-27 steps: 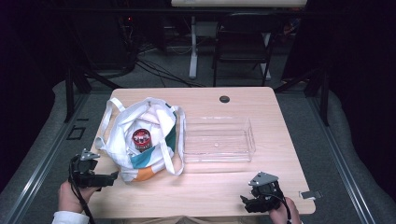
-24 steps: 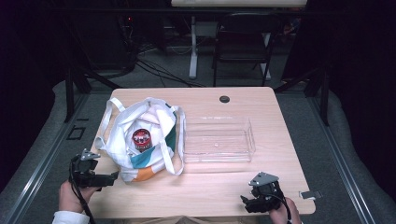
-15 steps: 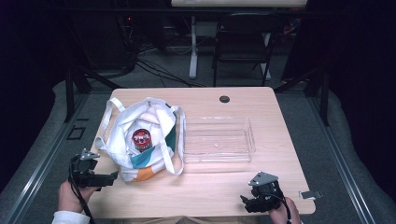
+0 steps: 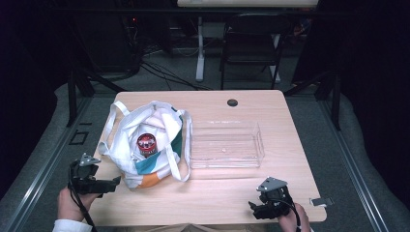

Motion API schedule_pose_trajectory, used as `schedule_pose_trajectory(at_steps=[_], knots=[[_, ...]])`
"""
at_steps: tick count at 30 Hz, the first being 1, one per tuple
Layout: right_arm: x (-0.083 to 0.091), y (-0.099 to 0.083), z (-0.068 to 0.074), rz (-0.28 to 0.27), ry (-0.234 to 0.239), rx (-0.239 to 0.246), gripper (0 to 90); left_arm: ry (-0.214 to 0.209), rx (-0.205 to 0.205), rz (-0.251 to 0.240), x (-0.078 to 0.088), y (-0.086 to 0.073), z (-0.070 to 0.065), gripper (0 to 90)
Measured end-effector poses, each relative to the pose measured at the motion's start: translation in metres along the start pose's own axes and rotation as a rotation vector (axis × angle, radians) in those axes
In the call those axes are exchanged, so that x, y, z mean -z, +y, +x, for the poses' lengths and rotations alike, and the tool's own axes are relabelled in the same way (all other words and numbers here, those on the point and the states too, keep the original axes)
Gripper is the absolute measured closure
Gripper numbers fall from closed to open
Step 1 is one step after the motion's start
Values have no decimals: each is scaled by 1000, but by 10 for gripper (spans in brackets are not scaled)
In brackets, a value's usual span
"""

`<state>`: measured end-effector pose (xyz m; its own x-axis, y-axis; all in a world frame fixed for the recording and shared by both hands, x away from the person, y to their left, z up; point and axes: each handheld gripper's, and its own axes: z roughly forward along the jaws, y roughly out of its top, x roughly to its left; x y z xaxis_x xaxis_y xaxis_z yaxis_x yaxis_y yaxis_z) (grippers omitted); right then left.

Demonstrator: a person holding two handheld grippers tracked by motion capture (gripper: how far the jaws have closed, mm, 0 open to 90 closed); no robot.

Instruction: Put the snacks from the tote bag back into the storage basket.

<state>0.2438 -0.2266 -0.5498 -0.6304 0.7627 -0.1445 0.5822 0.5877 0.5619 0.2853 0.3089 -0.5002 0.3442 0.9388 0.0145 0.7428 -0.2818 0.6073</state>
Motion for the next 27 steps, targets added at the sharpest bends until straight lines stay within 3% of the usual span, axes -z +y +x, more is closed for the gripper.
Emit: schedule_pose_trajectory(at_steps=[7, 11, 18, 27], knots=[[0, -1, -2, -14, 6, 8, 147, 16, 5, -5, 8, 0, 0, 0], [0, 0, -1, -17, 8, 17, 147, 12, 8, -35, 13, 4, 0, 0], [-1, 1, 0, -22, 4, 26, 146, 32, 10, -74, 16, 20, 1, 0], [-3, 3, 1, -12, 3, 37, 147, 17, -18, -86, 20, 35, -7, 0]])
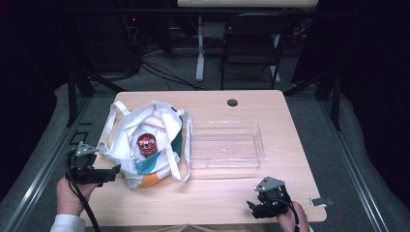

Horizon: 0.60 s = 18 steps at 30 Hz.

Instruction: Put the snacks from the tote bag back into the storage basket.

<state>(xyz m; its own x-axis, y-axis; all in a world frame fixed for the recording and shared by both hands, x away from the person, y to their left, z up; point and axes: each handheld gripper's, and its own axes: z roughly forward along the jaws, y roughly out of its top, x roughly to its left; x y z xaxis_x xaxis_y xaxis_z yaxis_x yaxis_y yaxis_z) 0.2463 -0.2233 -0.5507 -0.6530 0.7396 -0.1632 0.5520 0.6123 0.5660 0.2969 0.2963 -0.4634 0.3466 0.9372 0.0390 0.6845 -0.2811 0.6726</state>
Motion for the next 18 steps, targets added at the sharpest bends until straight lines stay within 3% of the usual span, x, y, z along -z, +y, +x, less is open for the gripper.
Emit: schedule_pose_trajectory(at_steps=[9, 18], knots=[[-1, 0, 0, 5, -12, -14, 147, -49, -32, -10, 3, 24, -12, 0], [-2, 1, -1, 10, -5, -6, 147, -68, -70, 3, -10, 46, -24, 0]])
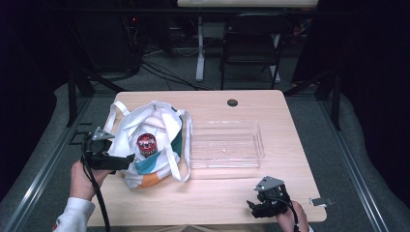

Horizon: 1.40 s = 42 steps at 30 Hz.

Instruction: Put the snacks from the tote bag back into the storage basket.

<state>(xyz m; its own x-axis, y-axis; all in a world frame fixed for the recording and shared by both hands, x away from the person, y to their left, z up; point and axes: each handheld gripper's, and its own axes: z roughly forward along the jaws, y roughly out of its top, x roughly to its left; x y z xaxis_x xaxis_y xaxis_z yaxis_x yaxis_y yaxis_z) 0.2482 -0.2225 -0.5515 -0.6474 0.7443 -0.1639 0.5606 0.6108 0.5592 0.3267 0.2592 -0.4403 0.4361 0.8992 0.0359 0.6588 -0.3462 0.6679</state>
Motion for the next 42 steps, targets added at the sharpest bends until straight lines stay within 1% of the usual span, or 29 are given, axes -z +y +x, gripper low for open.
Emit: schedule_pose_trajectory(at_steps=[2, 4, 7, 8, 10, 11, 12, 14, 15, 17, 18, 20, 21, 23, 24, 25, 26, 28, 29, 30, 31, 33, 34, 39, 42], knots=[[0, 0, 0, -1, 0, 1, 147, -4, -5, 2, -1, 2, -1, 0], [0, 0, 0, -2, 2, 3, 146, -13, -6, 12, -3, 9, -2, 0], [0, 0, 1, -7, -1, 1, 147, -7, -11, 10, -7, 16, -5, 0], [0, 0, 1, -6, 0, 1, 146, -12, -11, 11, -8, 19, -6, 0], [0, 0, 1, -5, 0, 1, 146, -19, -23, 21, -11, 24, -7, 0], [0, 0, 1, -5, 0, 1, 147, -20, -20, 13, -14, 27, -9, 0], [0, 0, 1, -5, 0, 0, 147, -23, -27, 14, -15, 29, -10, 0], [0, 0, 1, -5, 0, 0, 147, -28, -23, 15, -17, 32, -11, 0], [0, 0, 1, -5, -1, 0, 147, -33, -36, 21, -22, 37, -12, 0], [0, -1, 1, -4, -2, 0, 147, -40, -39, 27, -23, 39, -13, 0], [0, -1, 1, -3, -2, 1, 147, -40, -44, 29, -28, 42, -15, 0], [0, -1, 1, -4, -2, 1, 147, -36, -44, 27, -30, 44, -16, 0], [0, -1, 1, -2, -2, 0, 147, -40, -44, 32, -34, 46, -17, 0], [0, -1, 1, -2, -1, 1, 147, -47, -45, 34, -36, 47, -17, 0], [0, -1, 1, -2, -1, 0, 147, -42, -47, 39, -38, 48, -17, 0], [0, -1, 1, -1, 0, 2, 147, -49, -47, 46, -39, 49, -17, 0], [0, -1, 1, -4, 1, 0, 146, -43, -44, 46, -42, 50, -17, 0], [0, -1, 1, -2, 1, 1, 147, -46, -45, 53, -43, 51, -16, 0], [0, -1, 1, 0, 0, 2, 147, -40, -46, 58, -45, 52, -15, 0], [0, -1, 1, 2, 1, 3, 147, -40, -46, 58, -45, 52, -15, 0], [0, -1, 1, -1, -1, 1, 147, -26, -45, 53, -47, 54, -14, 0], [0, -1, 1, -1, -2, 2, 147, -25, -41, 51, -49, 55, -14, 0], [-1, 0, 1, 1, -3, 4, 147, -39, -41, 51, -50, 57, -13, 0], [0, -1, 1, 2, -4, 2, 147, -44, -42, 57, -54, 60, -13, 0], [0, -1, 1, 3, -2, 4, 147, -43, -51, 69, -59, 65, -14, 0]])
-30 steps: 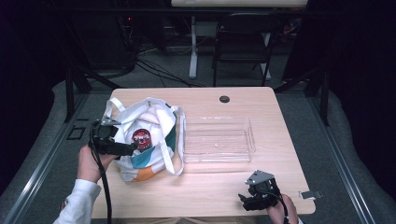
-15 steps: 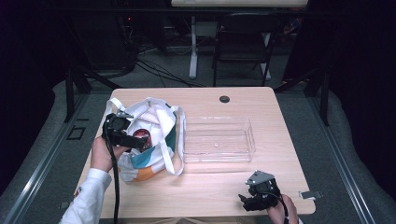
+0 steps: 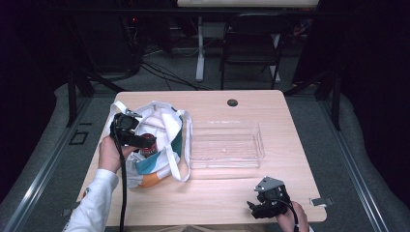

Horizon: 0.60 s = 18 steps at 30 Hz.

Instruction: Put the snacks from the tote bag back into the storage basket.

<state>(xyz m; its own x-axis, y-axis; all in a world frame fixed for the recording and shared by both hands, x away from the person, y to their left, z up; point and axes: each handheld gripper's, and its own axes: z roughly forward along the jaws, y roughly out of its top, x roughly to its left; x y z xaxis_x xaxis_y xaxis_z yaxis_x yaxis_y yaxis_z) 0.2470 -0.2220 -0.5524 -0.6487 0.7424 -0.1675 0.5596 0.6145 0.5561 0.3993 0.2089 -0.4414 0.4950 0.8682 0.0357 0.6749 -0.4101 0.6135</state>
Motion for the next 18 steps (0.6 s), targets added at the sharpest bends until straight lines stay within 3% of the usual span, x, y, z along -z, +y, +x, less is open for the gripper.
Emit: schedule_pose_trajectory(at_steps=[18], knots=[[-1, 0, 0, -1, -5, 1, 147, 7, 14, 81, -29, 2, 8, 0]])
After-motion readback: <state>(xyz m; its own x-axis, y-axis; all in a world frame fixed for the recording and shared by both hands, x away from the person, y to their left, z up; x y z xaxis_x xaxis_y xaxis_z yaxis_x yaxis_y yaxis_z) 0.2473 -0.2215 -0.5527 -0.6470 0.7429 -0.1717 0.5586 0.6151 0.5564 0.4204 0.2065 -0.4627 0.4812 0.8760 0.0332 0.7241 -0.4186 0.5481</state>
